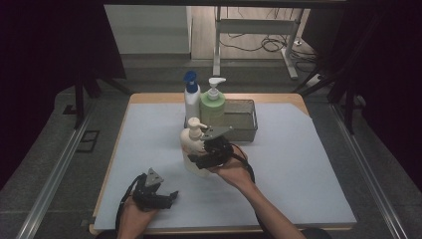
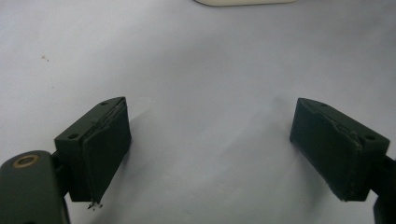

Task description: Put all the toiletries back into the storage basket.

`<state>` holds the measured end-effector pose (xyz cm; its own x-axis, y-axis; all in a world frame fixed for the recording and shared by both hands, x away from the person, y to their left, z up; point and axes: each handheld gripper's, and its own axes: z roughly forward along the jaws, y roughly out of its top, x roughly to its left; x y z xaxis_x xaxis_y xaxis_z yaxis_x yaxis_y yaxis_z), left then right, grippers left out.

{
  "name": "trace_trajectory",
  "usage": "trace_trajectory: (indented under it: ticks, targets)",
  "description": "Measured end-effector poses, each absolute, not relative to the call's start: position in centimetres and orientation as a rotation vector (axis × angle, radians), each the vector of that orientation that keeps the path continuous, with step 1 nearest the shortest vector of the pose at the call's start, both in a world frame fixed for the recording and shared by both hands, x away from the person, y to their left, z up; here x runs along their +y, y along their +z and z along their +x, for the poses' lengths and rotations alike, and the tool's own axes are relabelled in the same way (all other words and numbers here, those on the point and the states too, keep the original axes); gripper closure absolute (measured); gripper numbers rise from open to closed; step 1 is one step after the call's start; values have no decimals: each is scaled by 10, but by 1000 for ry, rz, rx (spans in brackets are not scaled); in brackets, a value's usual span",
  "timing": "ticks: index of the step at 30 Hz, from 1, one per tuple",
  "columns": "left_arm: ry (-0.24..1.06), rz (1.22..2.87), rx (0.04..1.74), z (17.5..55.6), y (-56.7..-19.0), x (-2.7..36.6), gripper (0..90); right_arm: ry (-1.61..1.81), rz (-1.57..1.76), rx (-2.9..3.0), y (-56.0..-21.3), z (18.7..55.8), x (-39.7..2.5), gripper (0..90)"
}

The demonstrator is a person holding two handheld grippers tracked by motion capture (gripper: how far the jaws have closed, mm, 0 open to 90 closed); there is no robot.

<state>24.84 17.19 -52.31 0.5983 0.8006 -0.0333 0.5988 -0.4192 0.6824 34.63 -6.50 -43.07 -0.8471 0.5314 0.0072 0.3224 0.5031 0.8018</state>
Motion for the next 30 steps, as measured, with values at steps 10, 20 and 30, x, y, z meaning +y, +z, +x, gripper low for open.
trace_trajectory:
  ticks: [10,20,30]
  targets:
    - [393,2163,1102,248,-523,172,123,1240,720,2523,-427,345,-66,358]
    - [393,2158,1104,248,-523,172,124,1214,716,2538,-418,340,-69,367]
    - [393,2158,1104,248,-523,172,123,1227,739,2532,-402,336,-85,368]
